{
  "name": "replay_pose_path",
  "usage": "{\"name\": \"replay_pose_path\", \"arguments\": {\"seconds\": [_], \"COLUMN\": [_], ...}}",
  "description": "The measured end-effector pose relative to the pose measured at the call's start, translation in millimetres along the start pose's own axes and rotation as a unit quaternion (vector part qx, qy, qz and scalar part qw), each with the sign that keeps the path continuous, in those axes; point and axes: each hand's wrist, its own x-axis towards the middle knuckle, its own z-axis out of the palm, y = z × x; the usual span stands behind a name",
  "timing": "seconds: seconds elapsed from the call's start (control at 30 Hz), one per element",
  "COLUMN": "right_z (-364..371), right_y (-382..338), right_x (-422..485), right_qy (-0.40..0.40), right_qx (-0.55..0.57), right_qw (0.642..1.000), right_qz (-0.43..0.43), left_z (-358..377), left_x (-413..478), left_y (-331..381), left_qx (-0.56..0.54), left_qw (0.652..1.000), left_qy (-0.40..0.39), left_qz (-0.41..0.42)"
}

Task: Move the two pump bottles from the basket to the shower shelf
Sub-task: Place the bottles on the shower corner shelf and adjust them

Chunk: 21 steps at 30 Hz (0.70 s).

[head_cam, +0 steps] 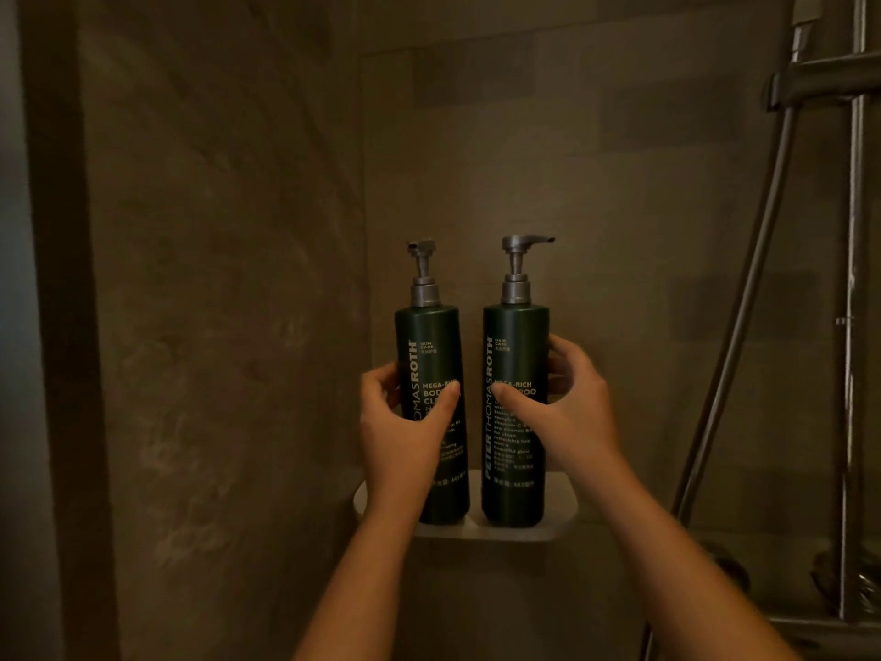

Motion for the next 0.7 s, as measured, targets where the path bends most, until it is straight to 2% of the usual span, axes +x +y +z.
{"name": "replay_pose_path", "arguments": {"seconds": [0.23,0.7], "right_z": [11.6,34.2], "right_y": [23.8,44.5], "right_x": [5.9,14.6], "right_qy": [-0.001,0.037], "right_qx": [-0.016,-0.011], "right_qw": [1.000,0.999], "right_qz": [0.010,0.016], "left_z": [9.5,16.2], "left_x": [0.4,13.7], "left_y": [-20.9,-42.2], "left_qx": [-0.007,-0.017], "left_qw": [0.999,0.999], "left_qy": [-0.010,-0.018], "left_qz": [-0.037,-0.037]}}
